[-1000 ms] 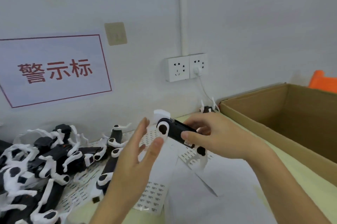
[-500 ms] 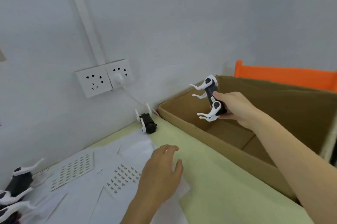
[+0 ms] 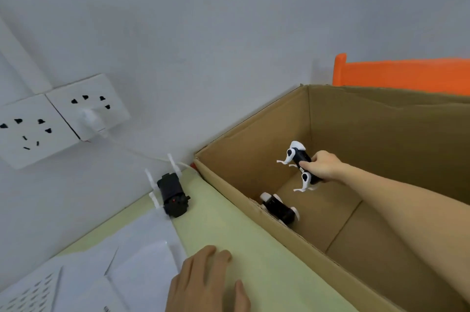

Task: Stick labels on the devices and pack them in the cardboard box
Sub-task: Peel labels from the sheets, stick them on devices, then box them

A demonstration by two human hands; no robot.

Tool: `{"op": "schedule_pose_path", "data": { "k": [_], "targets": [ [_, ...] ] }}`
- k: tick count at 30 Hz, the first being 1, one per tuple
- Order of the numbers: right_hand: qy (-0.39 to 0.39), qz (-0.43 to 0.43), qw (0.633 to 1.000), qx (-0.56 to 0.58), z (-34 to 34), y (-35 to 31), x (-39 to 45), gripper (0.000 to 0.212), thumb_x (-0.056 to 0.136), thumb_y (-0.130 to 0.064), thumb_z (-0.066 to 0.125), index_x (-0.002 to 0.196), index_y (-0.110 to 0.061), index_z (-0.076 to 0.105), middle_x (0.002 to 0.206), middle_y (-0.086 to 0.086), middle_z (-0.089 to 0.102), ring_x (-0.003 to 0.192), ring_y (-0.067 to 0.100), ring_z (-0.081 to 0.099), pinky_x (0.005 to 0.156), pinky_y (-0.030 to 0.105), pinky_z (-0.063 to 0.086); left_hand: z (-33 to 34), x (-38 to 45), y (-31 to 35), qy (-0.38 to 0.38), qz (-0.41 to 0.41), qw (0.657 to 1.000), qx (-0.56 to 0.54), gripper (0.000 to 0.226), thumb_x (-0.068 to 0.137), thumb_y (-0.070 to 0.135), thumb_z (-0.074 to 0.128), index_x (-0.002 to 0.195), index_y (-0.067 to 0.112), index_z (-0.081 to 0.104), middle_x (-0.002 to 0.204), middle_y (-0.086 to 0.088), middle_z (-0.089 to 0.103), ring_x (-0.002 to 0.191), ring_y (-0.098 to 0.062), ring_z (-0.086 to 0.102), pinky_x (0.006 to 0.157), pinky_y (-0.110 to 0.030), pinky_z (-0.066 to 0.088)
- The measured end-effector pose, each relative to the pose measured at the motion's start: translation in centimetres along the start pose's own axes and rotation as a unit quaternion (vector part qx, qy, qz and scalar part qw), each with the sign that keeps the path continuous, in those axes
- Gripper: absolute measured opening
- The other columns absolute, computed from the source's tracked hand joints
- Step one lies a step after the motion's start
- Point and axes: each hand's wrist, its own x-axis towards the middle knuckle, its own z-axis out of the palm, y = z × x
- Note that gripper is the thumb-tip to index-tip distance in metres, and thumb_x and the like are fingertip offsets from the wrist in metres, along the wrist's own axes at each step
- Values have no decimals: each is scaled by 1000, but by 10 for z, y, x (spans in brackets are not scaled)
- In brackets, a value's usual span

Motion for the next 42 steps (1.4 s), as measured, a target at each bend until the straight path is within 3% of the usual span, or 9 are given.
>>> {"op": "schedule_pose_path", "data": {
  "k": [6, 13, 15, 20, 25, 30, 33, 37, 42],
  "targets": [
    [9, -10, 978, -210, 52, 17, 57, 38, 92, -44, 61, 71, -14, 51, 72, 2, 57, 76, 24, 61, 58, 28, 42, 16, 4, -6, 12, 29, 999, -2, 37, 66, 40, 41, 71, 24, 75, 78, -3, 73, 58, -16, 68, 55, -21, 51],
    [23, -41, 952, -304, 118, 39, 86, 26, 92, -43, 63, 99, -19, 56, 94, 2, 58, 92, 24, 61, 69, 31, 43, 32, 15, -18, 93, 39, 995, -1, 41, 100, 52, 4, 87, 37, 41, 95, 12, 58, 77, -8, 57, 77, -15, 36],
    [21, -50, 951, -304, 125, 36, 91, 27, 91, -47, 63, 93, -21, 53, 85, -1, 54, 83, 22, 57, 67, 31, 44, 36, 17, -23, 119, 35, 992, -3, 42, 100, 53, 4, 88, 37, 41, 99, 12, 47, 80, -7, 44, 73, -18, 37],
    [-38, -110, 927, -356, 131, 32, 84, 34, 87, -55, 62, 93, -23, 51, 97, 3, 60, 85, 23, 56, 67, 30, 43, 36, 18, -16, 110, 11, 994, 16, 42, 99, 49, 5, 86, 34, 43, 76, 5, 73, 72, -9, 55, 58, -23, 27],
    [-88, -196, 901, -377, 160, 18, 60, 28, 89, -47, 58, 91, -25, 42, 102, 4, 63, 83, 24, 57, 66, 32, 42, 35, 20, -14, 91, 5, 996, 21, 35, 95, 43, 11, 86, 30, 43, 71, 2, 72, 52, -14, 65, 48, -24, 46],
    [-172, -193, 894, -367, 177, 7, 46, 34, 104, -43, 41, 119, -14, 49, 120, 11, 61, 108, 29, 61, 90, 40, 51, 40, 17, -15, 105, -10, 993, 56, 56, 91, 34, 16, 69, 29, 67, 68, 0, 71, 50, -17, 65, 48, -25, 43],
    [-217, -156, 906, -327, 163, 3, 41, 40, 105, -39, 38, 127, -8, 51, 132, 14, 57, 119, 29, 57, 104, 44, 45, 35, 14, -15, 76, 1, 996, 55, 34, 66, 32, 39, 56, 26, 71, 70, 1, 71, 52, -16, 65, 49, -21, 43],
    [-181, -147, 894, -383, 132, -15, 23, 53, 102, -52, 34, 132, -12, 49, 134, 12, 56, 117, 28, 57, 99, 40, 47, 22, 7, -15, -41, -49, 998, 12, 44, 48, 51, 37, 67, 32, 73, 79, 6, 70, 63, -14, 68, 52, -16, 47],
    [-77, -150, 905, -391, 76, -48, -13, 53, 101, -48, 42, 139, -11, 45, 143, 13, 49, 126, 31, 53, 100, 40, 47, 8, -3, -9, -30, -52, 998, -11, 38, 67, 47, 43, 90, 28, 67, 96, 7, 63, 85, -15, 63, 68, -24, 51]
  ]
}}
